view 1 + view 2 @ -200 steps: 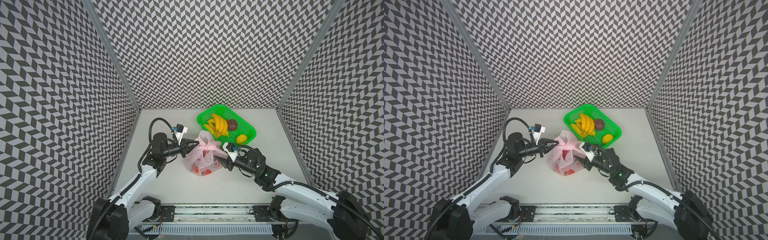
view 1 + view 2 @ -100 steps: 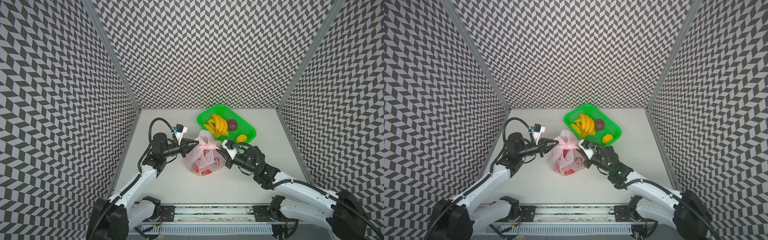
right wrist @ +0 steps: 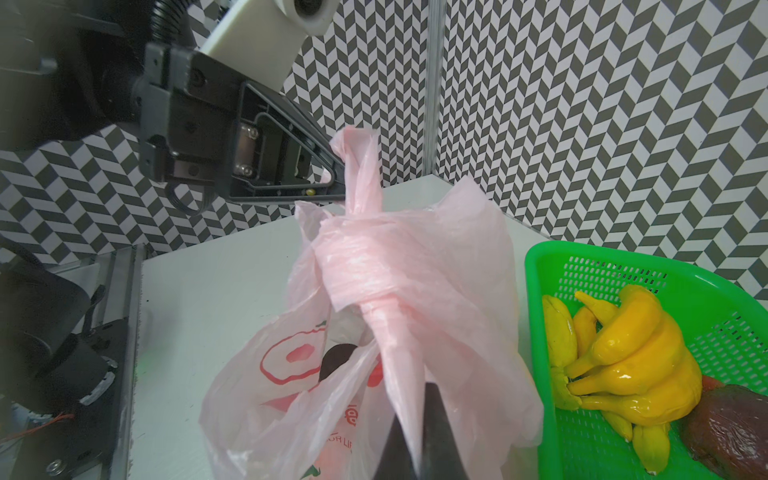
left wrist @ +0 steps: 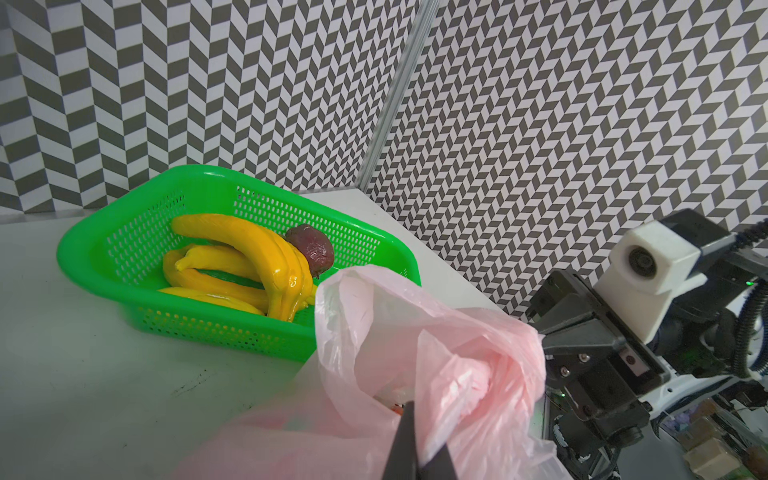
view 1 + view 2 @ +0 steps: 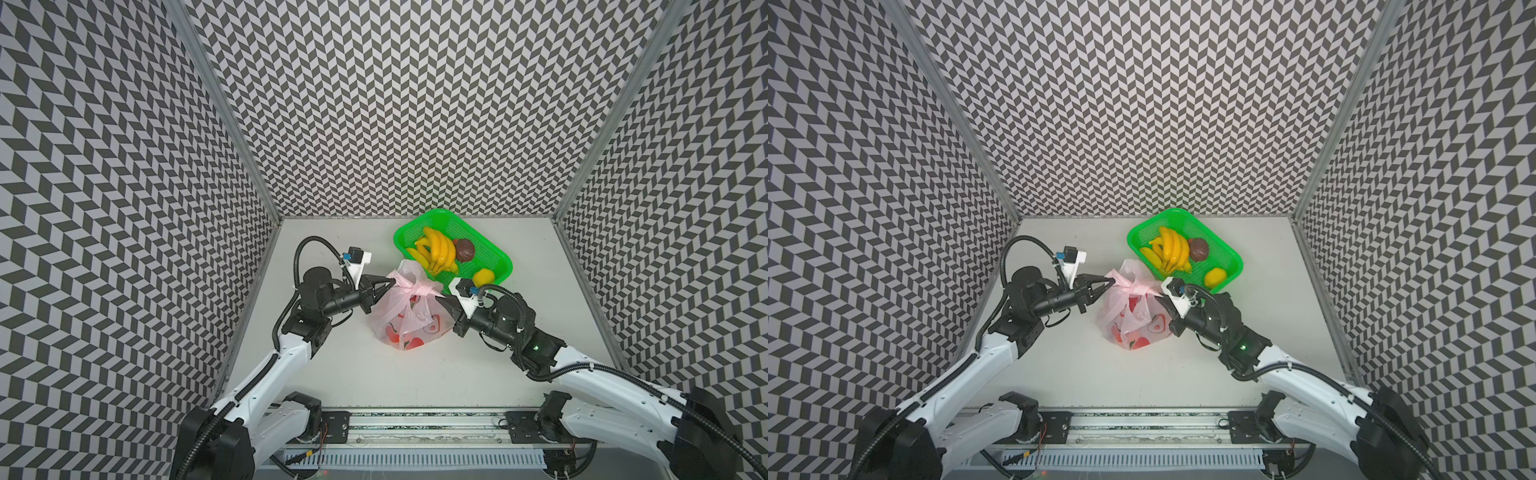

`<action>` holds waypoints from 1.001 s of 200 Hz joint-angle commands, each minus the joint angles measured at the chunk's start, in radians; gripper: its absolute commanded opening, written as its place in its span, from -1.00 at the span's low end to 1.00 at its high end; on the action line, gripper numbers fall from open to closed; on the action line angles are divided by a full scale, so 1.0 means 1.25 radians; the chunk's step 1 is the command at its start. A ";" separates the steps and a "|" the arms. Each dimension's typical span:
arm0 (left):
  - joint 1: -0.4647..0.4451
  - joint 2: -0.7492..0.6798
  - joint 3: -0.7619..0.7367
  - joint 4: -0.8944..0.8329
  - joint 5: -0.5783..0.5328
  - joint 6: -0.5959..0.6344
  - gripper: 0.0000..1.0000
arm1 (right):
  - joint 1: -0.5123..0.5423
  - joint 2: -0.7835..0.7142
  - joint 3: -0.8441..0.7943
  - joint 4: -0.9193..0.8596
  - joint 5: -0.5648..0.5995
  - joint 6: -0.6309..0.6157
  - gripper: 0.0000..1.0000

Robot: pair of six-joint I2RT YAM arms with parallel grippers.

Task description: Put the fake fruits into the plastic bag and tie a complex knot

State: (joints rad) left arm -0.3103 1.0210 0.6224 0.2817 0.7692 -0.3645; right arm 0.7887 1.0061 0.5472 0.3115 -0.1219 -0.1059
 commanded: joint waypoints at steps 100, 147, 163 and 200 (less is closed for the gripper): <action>0.114 -0.074 -0.039 0.031 -0.058 -0.100 -1.00 | -0.004 -0.101 0.017 -0.101 0.091 0.091 -1.00; 0.153 -0.082 -0.079 0.049 -0.075 -0.139 -1.00 | -0.011 -0.063 0.049 -0.193 0.134 0.126 -1.00; 0.164 -0.085 -0.093 0.062 -0.080 -0.155 -1.00 | -0.013 -0.056 0.046 -0.199 0.156 0.141 -1.00; 0.184 -0.088 -0.124 0.069 -0.095 -0.172 -1.00 | -0.032 -0.050 0.034 -0.209 0.212 0.163 -1.00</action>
State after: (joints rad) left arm -0.1265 0.9276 0.4862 0.3126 0.7525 -0.5449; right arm 0.7826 0.9451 0.5865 0.0765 0.0185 0.0498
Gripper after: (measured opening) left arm 0.048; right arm 0.047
